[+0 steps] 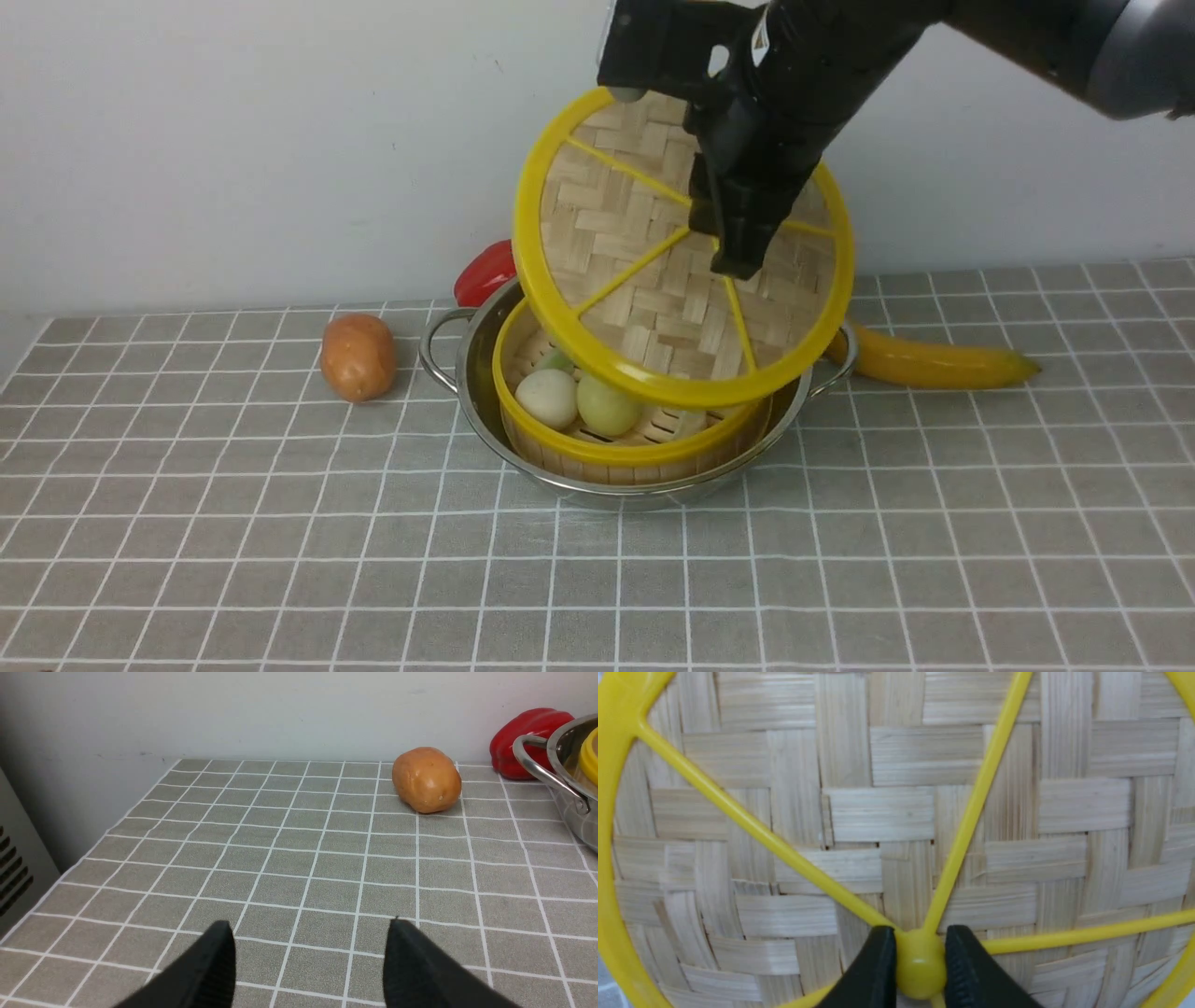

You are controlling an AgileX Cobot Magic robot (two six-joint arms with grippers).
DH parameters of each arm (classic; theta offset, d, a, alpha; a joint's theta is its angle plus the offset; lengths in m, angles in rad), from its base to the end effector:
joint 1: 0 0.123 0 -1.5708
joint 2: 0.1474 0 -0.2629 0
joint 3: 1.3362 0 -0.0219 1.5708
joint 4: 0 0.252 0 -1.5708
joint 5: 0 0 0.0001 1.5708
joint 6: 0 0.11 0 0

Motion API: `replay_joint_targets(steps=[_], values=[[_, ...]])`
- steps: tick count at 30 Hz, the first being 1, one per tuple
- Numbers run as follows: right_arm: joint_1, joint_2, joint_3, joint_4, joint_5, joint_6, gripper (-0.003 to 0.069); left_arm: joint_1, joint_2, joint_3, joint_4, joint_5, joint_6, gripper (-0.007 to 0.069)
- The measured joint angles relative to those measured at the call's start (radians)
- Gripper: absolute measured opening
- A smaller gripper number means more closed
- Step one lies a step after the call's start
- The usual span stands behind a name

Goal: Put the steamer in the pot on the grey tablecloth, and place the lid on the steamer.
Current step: 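Place the bamboo steamer lid onto the steamer basket in the pot with the right gripper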

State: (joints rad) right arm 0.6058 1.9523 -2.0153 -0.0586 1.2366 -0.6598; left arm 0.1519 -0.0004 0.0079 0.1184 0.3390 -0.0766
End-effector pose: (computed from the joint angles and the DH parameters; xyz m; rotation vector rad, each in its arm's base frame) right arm 0.3567 0.2396 0.3121 -1.5776 2.1385 -0.0976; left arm 0.0939 0.0188 0.1754 -0.1345 1.8260 0.1676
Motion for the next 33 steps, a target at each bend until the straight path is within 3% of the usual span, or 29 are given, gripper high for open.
replay_joint_targets(steps=[13,25,33], values=[[0.001,0.096,0.000,0.067,-0.040,-0.071,0.0147,0.000,0.000,0.000,0.000,0.000,0.000,0.0400],[0.001,0.149,0.000,0.059,-0.162,-0.108,0.0147,0.000,0.000,0.000,0.000,0.000,0.000,0.0400],[0.001,0.149,0.000,0.052,-0.151,-0.110,0.0147,0.000,0.000,0.000,0.000,0.000,0.000,0.0400]])
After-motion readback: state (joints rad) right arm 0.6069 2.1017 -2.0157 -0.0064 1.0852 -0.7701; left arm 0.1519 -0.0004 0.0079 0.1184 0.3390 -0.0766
